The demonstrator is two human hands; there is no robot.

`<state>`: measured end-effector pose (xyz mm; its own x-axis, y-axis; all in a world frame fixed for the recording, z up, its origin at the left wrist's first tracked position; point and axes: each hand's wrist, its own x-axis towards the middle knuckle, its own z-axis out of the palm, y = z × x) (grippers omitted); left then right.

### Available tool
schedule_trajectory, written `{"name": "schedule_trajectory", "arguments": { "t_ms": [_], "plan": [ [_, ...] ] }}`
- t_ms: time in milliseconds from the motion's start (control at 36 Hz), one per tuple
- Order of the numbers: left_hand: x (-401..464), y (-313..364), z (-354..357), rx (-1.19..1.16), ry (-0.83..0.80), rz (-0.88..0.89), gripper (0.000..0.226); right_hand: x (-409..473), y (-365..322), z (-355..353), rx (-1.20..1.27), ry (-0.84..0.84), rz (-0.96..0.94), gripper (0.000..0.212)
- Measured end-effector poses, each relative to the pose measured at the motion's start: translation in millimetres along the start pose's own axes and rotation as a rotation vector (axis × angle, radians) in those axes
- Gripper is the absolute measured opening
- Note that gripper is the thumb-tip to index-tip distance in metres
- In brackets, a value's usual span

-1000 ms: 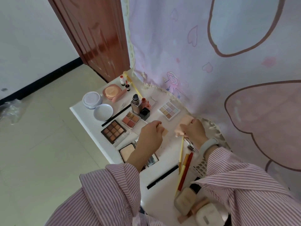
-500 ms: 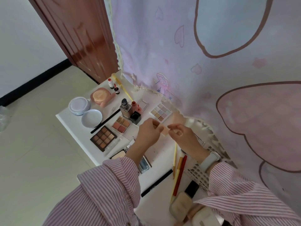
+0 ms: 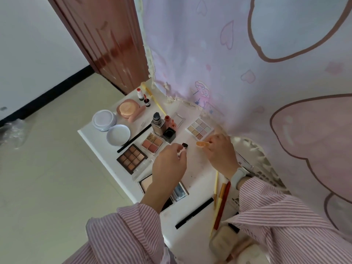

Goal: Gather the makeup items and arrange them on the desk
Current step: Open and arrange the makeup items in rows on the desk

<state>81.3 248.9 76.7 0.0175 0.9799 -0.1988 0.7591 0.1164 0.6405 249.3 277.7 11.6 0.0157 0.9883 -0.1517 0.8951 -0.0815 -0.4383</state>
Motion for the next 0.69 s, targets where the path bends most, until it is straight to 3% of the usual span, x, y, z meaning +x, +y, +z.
{"name": "schedule_trajectory", "arguments": {
  "t_ms": [56, 250, 389, 500, 611, 694],
  "plan": [
    [-3.9, -1.6, -2.9, 0.001, 0.019, 0.022, 0.029, 0.5, -1.3, 1.0, -0.059, -0.007, -0.016, 0.037],
    [-19.2, -5.8, -8.4, -0.050, 0.071, 0.075, 0.024, -2.8, -9.6, -9.2, -0.173, 0.090, -0.038, 0.019],
    [-29.0, -9.8, -7.1, -0.091, 0.087, 0.086, 0.021, -4.1, -11.7, -14.6, -0.146, 0.051, -0.032, 0.039],
    [-32.8, -17.2, -4.4, -0.072, 0.159, 0.119, 0.018, -6.7, -18.8, -10.2, -0.137, 0.133, -0.272, 0.036],
    [-36.3, -25.1, -6.0, -0.073, 0.209, 0.145, 0.020, -6.1, -37.7, -7.0, -0.310, 0.033, -0.502, 0.051],
    [-39.1, -29.5, -9.5, -0.085, 0.231, 0.140, 0.018, -1.4, -49.7, -1.8, -0.493, -0.009, -0.620, 0.042]
  ]
}}
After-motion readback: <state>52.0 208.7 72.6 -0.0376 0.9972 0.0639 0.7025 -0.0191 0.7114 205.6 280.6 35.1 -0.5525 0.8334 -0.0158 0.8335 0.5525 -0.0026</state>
